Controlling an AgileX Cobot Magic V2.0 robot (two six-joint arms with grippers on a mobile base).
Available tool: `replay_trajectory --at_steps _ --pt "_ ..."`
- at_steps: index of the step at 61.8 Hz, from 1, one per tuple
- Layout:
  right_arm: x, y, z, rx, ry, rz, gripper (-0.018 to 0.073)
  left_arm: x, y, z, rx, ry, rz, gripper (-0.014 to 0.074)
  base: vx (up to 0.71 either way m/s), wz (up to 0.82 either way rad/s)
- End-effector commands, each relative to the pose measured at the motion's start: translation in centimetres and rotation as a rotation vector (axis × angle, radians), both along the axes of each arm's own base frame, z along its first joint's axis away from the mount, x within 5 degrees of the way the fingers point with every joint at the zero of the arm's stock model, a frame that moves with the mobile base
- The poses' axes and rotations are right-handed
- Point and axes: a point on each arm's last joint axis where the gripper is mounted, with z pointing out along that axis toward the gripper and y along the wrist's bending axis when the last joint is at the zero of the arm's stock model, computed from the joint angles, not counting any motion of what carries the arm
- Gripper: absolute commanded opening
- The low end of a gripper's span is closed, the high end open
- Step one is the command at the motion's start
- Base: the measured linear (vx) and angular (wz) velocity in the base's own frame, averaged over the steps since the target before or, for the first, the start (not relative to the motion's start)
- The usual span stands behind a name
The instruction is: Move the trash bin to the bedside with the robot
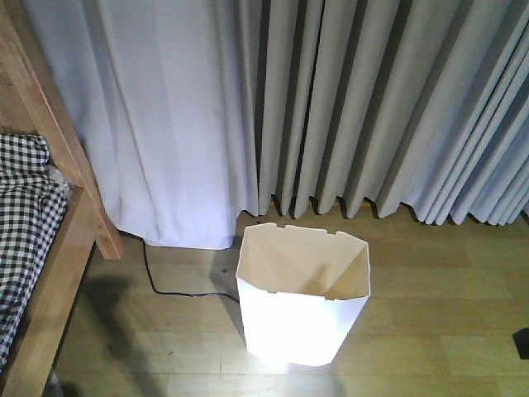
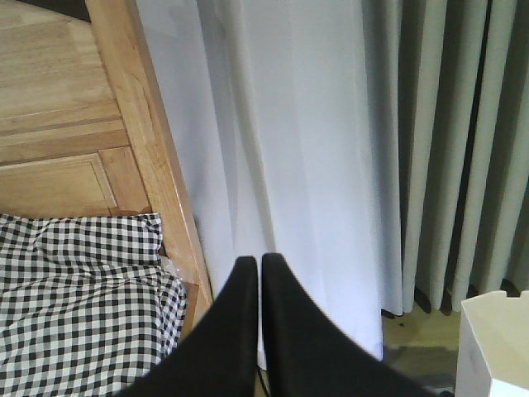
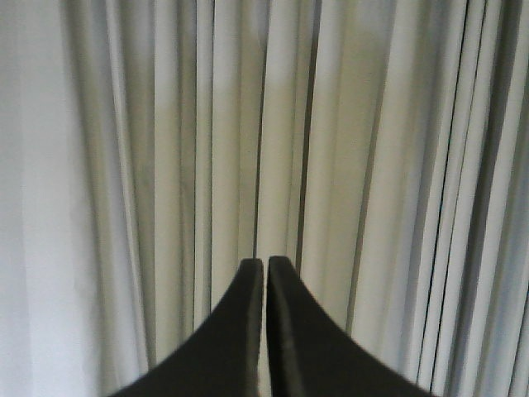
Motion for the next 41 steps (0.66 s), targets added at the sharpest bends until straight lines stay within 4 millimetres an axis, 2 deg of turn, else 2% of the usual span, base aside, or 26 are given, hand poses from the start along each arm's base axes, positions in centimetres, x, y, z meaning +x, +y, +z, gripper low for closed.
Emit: replay_trajectory --at_steps 1,41 --pt "-0.10 -0.02 0.10 -0.016 -0.066 -0.007 -0.0011 0.13 -0.14 -0.24 -0.012 -0.055 -0.016 -0.0006 0.00 0.00" --pt "-0.10 -0.02 0.10 -0.016 -0.066 -0.007 -0.0011 0.13 -0.14 -0.24 -0.012 -0.055 -0.016 -0.0006 0.00 0.00"
